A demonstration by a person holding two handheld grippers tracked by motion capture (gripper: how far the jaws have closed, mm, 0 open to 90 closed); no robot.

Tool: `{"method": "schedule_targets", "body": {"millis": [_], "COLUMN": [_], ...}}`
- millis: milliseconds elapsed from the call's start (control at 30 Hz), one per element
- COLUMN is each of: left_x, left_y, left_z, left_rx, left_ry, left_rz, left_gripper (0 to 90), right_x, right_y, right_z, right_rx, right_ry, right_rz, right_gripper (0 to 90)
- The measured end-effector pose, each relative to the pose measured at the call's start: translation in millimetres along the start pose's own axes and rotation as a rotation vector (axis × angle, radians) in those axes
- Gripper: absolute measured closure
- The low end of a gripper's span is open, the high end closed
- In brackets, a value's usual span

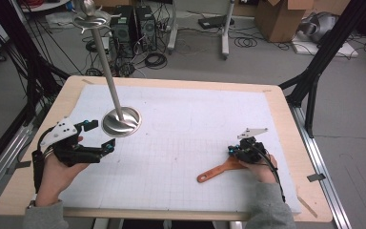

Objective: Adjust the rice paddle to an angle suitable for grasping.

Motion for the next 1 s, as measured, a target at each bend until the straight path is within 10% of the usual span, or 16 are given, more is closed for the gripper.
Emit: {"method": "schedule_targets", "body": {"millis": [600, 1000], "left_x": [-33.9, -44.8], "left_y": [-5.0, -3.2], "left_z": [-9.4, -15.3], "left_rx": [-0.009, -0.005], "left_ry": [-0.010, -0.027], "left_rz": [0.064, 0.064], "left_gripper": [7.7, 7.7], "right_x": [30.8, 39.4], "right_y": [-8.2, 33.1], "right_z": [25.2, 35.7], "right_rx": [-0.025, 0.042], "right_ry": [0.010, -0.018], "right_rz": [0.022, -0.167], "right_gripper": [90.0, 90.0]}}
Point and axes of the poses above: each handheld gripper's, and its own axes: x roughly backward along the jaws, z roughly out of its underside, y roughly to its left, the point moved 3 cm from there along -x, roughly forward along the jaws, and after that the axes turned 15 degrees about -x, right-handed, at the moved point
